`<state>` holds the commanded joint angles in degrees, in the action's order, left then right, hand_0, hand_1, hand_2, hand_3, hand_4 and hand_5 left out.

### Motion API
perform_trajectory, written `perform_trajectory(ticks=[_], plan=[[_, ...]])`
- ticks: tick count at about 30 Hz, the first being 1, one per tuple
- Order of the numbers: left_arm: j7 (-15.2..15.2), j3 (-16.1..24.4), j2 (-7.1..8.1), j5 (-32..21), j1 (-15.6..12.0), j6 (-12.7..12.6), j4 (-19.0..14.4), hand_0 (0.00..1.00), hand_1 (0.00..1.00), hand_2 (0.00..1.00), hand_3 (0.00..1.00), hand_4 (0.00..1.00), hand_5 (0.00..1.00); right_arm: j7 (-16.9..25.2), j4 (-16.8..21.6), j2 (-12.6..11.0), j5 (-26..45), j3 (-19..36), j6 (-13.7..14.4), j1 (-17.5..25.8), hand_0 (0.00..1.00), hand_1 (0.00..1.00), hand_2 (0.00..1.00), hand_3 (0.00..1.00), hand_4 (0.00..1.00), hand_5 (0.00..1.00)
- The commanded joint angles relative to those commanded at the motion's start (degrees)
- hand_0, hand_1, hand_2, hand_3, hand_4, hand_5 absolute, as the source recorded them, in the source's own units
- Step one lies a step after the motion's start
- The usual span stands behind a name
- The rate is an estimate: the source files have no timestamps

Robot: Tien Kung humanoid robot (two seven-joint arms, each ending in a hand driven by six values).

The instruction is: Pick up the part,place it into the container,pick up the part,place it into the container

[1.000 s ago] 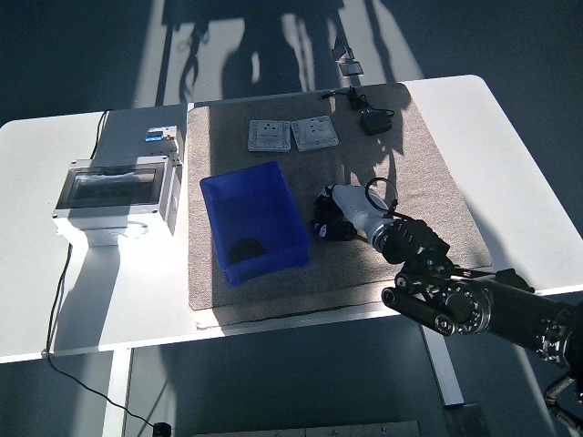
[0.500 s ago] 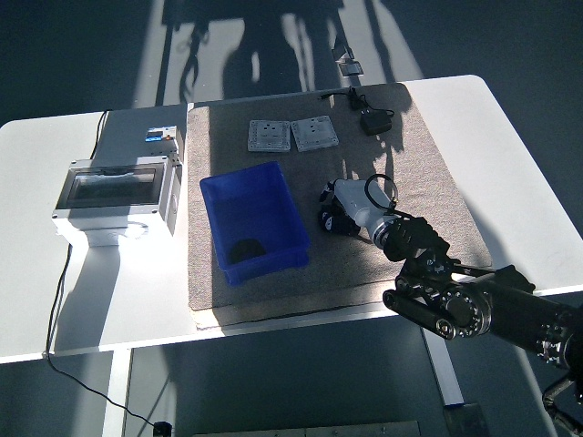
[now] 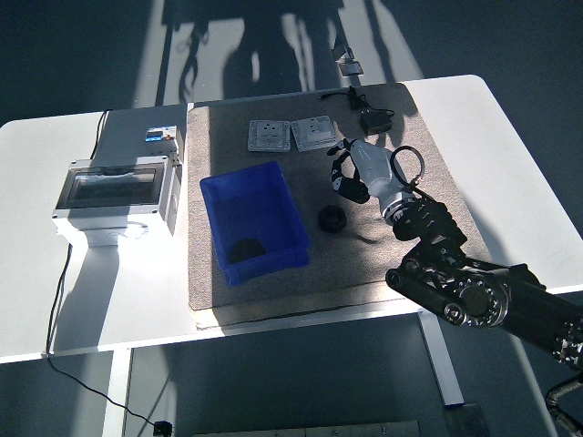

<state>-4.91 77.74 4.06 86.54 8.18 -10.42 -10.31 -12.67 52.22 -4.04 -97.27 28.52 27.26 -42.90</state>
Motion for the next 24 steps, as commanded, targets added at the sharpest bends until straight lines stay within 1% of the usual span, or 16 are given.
perform_trajectory(ticks=[2,3,8,9,11,15,20,21,24], plan=[[0.0,0.1,0.03,0.0,0.0,0.0,0.0,0.673,0.638,0.679,0.555,0.517,0.496,-2.4,2.4,-0.7,-2.3,0.3,-2.6,0.4,0.683,0.69,0.84,0.954,0.704,0.408],[0.0,0.1,0.04,0.0,-0.1,0.0,0.0,0.673,0.638,0.679,0.555,0.513,0.507,-3.8,3.6,-1.0,-3.5,0.2,-3.9,0.6,0.807,0.873,0.948,0.998,0.932,0.562],[-0.1,0.3,0.02,0.3,-0.1,0.0,0.0,0.673,0.638,0.679,0.555,0.513,0.507,-9.9,8.9,-1.6,-7.9,-1.3,-10.8,1.1,0.807,0.873,0.948,0.998,0.932,0.562],[-0.1,0.3,0.01,0.3,-0.1,0.0,0.0,0.673,0.639,0.683,0.556,0.518,0.534,-10.8,9.3,-1.6,-8.2,-1.5,-11.9,1.2,0.998,0.998,0.998,0.998,0.998,0.622],[-0.2,0.3,-0.01,0.4,-0.1,0.0,0.0,0.673,0.639,0.683,0.556,0.518,0.534,-12.1,9.7,-1.6,-8.5,-2.1,-14.1,1.2,0.998,0.998,0.998,0.998,0.998,0.622],[-0.1,0.3,-0.03,0.3,-0.2,0.0,0.0,0.673,0.639,0.685,0.557,0.519,0.539,-13.3,9.2,-1.5,-8.3,-3.1,-16.7,1.1,0.998,0.998,0.998,0.998,0.998,0.618],[-0.1,0.4,-0.06,0.3,-0.1,0.0,0.0,0.673,0.639,0.685,0.557,0.519,0.539,-14.7,6.6,-0.8,-8.5,-4.4,-18.0,1.1,0.998,0.998,0.998,0.998,0.998,0.618],[-0.1,0.3,-0.07,0.3,-0.1,0.0,0.0,0.673,0.639,0.686,0.557,0.517,0.545,-14.8,6.0,-0.7,-8.6,-4.5,-17.9,1.2,0.998,0.841,0.914,0.975,0.998,0.627],[0.0,0.3,-0.06,0.1,-0.1,0.0,0.0,0.673,0.639,0.686,0.557,0.517,0.545,-14.7,4.9,-0.4,-8.7,-4.8,-17.2,1.4,0.998,0.841,0.914,0.975,0.998,0.627]])
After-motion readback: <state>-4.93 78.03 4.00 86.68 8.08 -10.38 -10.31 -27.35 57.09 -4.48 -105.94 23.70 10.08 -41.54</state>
